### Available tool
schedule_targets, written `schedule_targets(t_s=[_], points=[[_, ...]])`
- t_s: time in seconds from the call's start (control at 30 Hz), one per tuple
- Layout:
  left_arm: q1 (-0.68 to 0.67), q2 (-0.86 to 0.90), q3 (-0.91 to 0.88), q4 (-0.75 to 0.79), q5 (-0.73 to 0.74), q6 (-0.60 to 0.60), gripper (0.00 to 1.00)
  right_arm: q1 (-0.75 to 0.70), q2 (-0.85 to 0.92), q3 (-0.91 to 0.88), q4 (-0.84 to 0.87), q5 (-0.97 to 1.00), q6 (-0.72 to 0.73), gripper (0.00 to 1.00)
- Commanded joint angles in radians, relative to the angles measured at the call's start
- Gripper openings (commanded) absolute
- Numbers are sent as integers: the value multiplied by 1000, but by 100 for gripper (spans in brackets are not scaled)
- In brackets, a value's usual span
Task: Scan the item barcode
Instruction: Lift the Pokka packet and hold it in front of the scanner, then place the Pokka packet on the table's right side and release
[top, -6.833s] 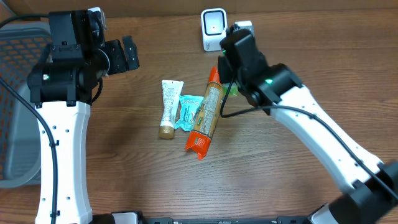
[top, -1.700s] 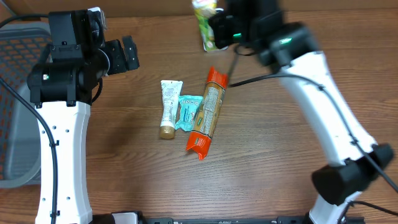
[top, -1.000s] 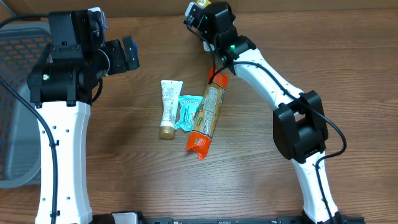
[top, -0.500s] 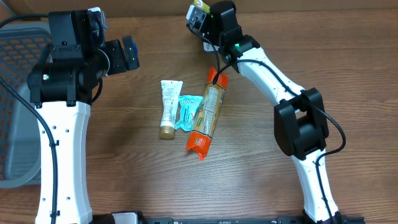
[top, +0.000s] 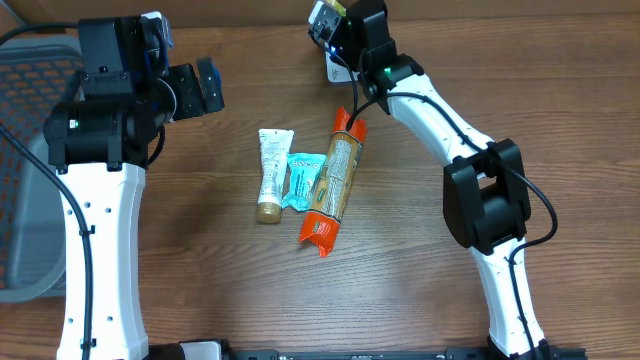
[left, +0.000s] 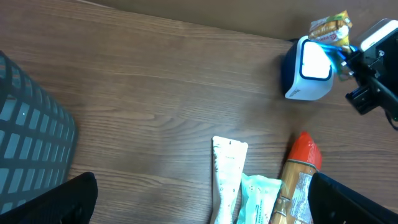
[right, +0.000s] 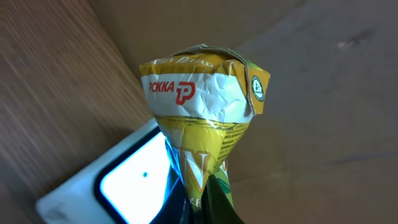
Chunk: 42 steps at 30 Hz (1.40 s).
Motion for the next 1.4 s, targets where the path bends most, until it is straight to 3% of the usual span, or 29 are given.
schedule_targets(t_s=[0.0,0.13,0.17,0.23,0.33,0.4,0.47,0.5,0.53,0.77,0.93,0.97,1.03,1.13,1.2,1.27,1.37], points=[[-1,9,6,4,-6,2,100,6,-148,27,-51,-66,132,4],[-1,9,6,4,-6,2,100,-5,-339,27,-274,-215,433,4],[-1,9,6,4,-6,2,100,-20,-414,27,-376,-220,599,4],[-1,9,6,4,-6,2,100,-49,-486,27,-512,-220,769,4],[-1,9,6,4,-6,2,100,-116,-553,27,-713,-219,906,4],[-1,9,6,3,-6,2,99,-183,-562,27,-830,-186,1019,4],[-1,9,6,4,-6,2,100,-265,-548,18,-946,-85,1226,4],[-1,9,6,4,-6,2,100,-320,-537,-3,-1004,-18,1395,4],[-1,9,6,4,-6,2,100,-367,-530,-31,-1035,17,1539,4],[-1,9,6,4,-6,2,100,-570,-525,-312,-991,27,2079,4],[-1,9,6,3,-6,2,100,-605,-525,-531,-782,28,2118,5],[-1,9,6,4,-6,2,100,-605,-525,-556,-759,28,2118,12],[-1,9,6,4,-6,2,100,-605,-525,-580,-756,29,2102,43],[-1,9,6,4,-6,2,100,-605,-529,-573,-757,28,2004,68],[-1,9,6,4,-6,2,100,-605,-534,-539,-766,0,1848,88],[-1,9,6,4,-6,2,100,-605,-543,-498,-777,-75,1691,93],[-1,9,6,4,-6,2,99,-584,-565,-416,-791,-261,1453,93]])
